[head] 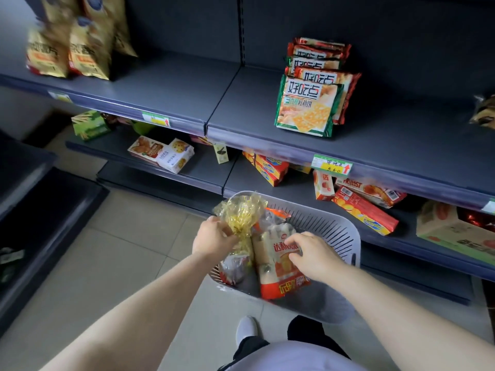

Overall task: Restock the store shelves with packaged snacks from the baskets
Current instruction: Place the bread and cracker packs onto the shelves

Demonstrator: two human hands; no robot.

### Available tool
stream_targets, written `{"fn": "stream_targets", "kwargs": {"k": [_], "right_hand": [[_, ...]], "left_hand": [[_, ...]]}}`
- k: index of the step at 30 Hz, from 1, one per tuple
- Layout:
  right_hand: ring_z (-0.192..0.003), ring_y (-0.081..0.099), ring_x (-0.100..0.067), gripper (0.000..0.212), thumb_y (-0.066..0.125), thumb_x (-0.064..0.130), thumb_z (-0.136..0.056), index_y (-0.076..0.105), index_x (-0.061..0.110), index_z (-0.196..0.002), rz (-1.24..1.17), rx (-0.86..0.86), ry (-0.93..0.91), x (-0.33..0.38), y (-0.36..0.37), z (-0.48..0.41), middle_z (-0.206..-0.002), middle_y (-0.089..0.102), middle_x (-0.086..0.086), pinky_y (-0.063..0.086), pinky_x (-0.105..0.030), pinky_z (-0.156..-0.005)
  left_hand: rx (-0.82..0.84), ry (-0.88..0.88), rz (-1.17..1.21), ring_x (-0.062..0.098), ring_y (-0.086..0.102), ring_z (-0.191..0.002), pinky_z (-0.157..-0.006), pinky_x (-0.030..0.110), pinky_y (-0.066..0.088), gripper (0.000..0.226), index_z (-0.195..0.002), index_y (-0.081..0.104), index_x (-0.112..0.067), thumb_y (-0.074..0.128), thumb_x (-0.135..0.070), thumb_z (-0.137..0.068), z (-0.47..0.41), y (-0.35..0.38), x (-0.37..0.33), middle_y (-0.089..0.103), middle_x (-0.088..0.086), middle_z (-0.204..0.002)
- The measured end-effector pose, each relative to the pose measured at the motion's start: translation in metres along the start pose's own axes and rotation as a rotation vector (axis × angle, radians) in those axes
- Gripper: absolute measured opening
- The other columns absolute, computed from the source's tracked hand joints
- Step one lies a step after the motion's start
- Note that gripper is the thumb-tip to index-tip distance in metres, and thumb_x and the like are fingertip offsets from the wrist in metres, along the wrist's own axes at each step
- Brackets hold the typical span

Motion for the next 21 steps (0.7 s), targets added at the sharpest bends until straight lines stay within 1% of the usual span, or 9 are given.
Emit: {"fn": "stream_targets", "kwargs": {"k": [2,5,9,11,12,14,17,19,21], "right_hand": [[-0.127,0.046,-0.019,0.036,0.054,0.024,-0.096,0.054,0.026,-0.131,-0.014,0.006,-0.008,0.011,0.006,-0.002,-0.141,0.046,0.000,0.038,-0.031,-0.104],[-0.133,0.040,-0.022,0.044,0.057,0.033,-0.093,0.049,0.028,-0.135,-0.035,-0.002,-0.002,0.026,0.014,-0.003,-0.145,0.042,-0.001,0.040,-0.038,-0.106],[-0.132,0.043,-0.023,0.079,0.071,0.053,-0.078,0.034,0.029,-0.144,-0.137,-0.033,0.014,0.038,0.013,0.001,-0.145,0.045,0.000,0.042,-0.038,-0.104],[-0.135,0.042,-0.024,0.102,0.079,0.057,-0.067,0.025,0.028,-0.149,-0.237,-0.053,0.045,0.045,0.010,0.004,-0.148,0.042,-0.002,0.039,-0.039,-0.106],[-0.136,0.040,-0.024,0.108,0.081,0.056,-0.064,0.023,0.027,-0.150,-0.289,-0.087,0.066,0.048,0.009,0.006,-0.149,0.040,-0.002,0.038,-0.039,-0.107],[-0.132,0.044,-0.024,0.100,0.082,0.053,-0.064,0.029,0.026,-0.145,-0.333,-0.231,0.102,0.051,0.004,0.010,-0.143,0.044,-0.002,0.040,-0.039,-0.103],[-0.113,0.058,-0.022,0.065,0.077,0.047,-0.073,0.047,0.024,-0.126,-0.473,-0.481,0.157,0.041,-0.008,0.015,-0.123,0.060,0.001,0.049,-0.037,-0.089],[-0.103,0.063,-0.022,0.045,0.073,0.036,-0.081,0.051,0.024,-0.118,-0.758,-0.551,0.176,0.030,-0.017,0.020,-0.112,0.065,0.003,0.052,-0.040,-0.085],[-0.100,0.064,-0.022,0.033,0.068,0.025,-0.087,0.054,0.025,-0.117,-1.103,-0.574,0.198,0.019,-0.025,0.024,-0.109,0.067,0.001,0.053,-0.044,-0.088]], "left_hand": [[-0.013,-0.016,0.173,0.017,0.055,-0.078,-0.067,0.029,0.045,0.008,-0.069,0.065,-0.010,0.069,-0.015,-0.074,-0.001,-0.014,-0.003,0.057,-0.002,-0.086],[-0.026,-0.090,0.423,0.018,0.052,-0.063,-0.060,0.031,0.047,0.015,-0.076,0.066,0.004,0.068,-0.010,-0.073,-0.001,-0.034,-0.012,0.058,0.003,-0.065],[-0.022,-0.111,0.538,0.020,0.058,-0.065,-0.061,0.031,0.048,0.023,-0.084,0.069,0.007,0.072,-0.015,-0.076,0.003,-0.052,-0.036,0.062,0.007,-0.069],[-0.016,-0.090,0.569,0.021,0.060,-0.066,-0.060,0.029,0.048,0.022,-0.083,0.070,0.004,0.073,-0.017,-0.077,0.007,-0.059,-0.053,0.064,0.007,-0.071],[-0.017,-0.077,0.584,0.021,0.059,-0.064,-0.059,0.029,0.047,0.021,-0.081,0.070,0.003,0.073,-0.017,-0.077,0.010,-0.061,-0.061,0.063,0.007,-0.070],[-0.013,-0.043,0.607,0.021,0.055,-0.060,-0.058,0.029,0.047,0.017,-0.075,0.067,-0.003,0.074,-0.019,-0.077,0.016,-0.065,-0.081,0.058,0.005,-0.064],[0.055,0.061,0.651,0.020,0.055,-0.062,-0.068,0.040,0.058,0.016,-0.074,0.068,-0.005,0.073,-0.020,-0.079,0.023,-0.071,-0.107,0.058,0.005,-0.065],[0.135,0.121,0.775,0.019,0.060,-0.069,-0.078,0.043,0.059,0.016,-0.074,0.067,-0.007,0.071,-0.015,-0.087,0.029,-0.081,-0.122,0.063,0.007,-0.074],[0.156,0.173,0.823,0.019,0.064,-0.082,-0.082,0.042,0.058,0.014,-0.077,0.067,-0.013,0.067,-0.015,-0.091,0.029,-0.093,-0.129,0.068,0.010,-0.085]]}}
Point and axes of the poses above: each hand's wrist, its own z-axis away from the middle knuckle, its own y-axis out of the palm, x = y × z, the point moved 3 cm from there along -z, towards the middle knuckle
